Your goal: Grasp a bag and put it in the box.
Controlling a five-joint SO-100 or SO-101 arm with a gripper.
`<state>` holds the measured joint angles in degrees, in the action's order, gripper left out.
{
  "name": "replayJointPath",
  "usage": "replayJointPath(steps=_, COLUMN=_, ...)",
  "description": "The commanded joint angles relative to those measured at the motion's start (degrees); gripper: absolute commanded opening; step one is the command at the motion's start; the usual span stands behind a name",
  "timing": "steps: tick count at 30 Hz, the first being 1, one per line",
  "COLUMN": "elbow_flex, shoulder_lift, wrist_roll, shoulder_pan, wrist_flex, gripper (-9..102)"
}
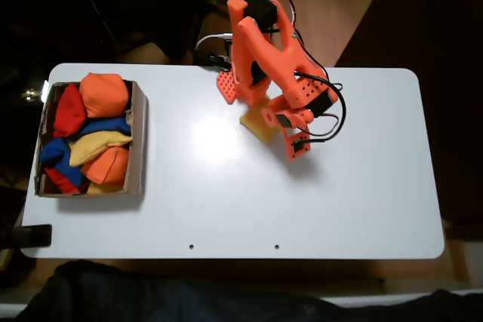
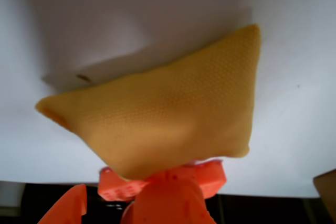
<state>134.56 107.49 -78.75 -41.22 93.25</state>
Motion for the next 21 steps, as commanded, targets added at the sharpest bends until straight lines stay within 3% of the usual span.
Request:
replayJointPath(steps=1, elbow_flex=-0.53, shoulder_lift=-0.62, wrist_roll=0.35, shoulder_pan=-0.09, wrist_flex=-0.53, gripper=36)
replayJointPath(steps=21, elbow_flex=-4.13, shoulder_lift=-7.65, wrist_roll=0.53, shoulder_pan=-0.09, wrist_flex=-2.2, gripper=36)
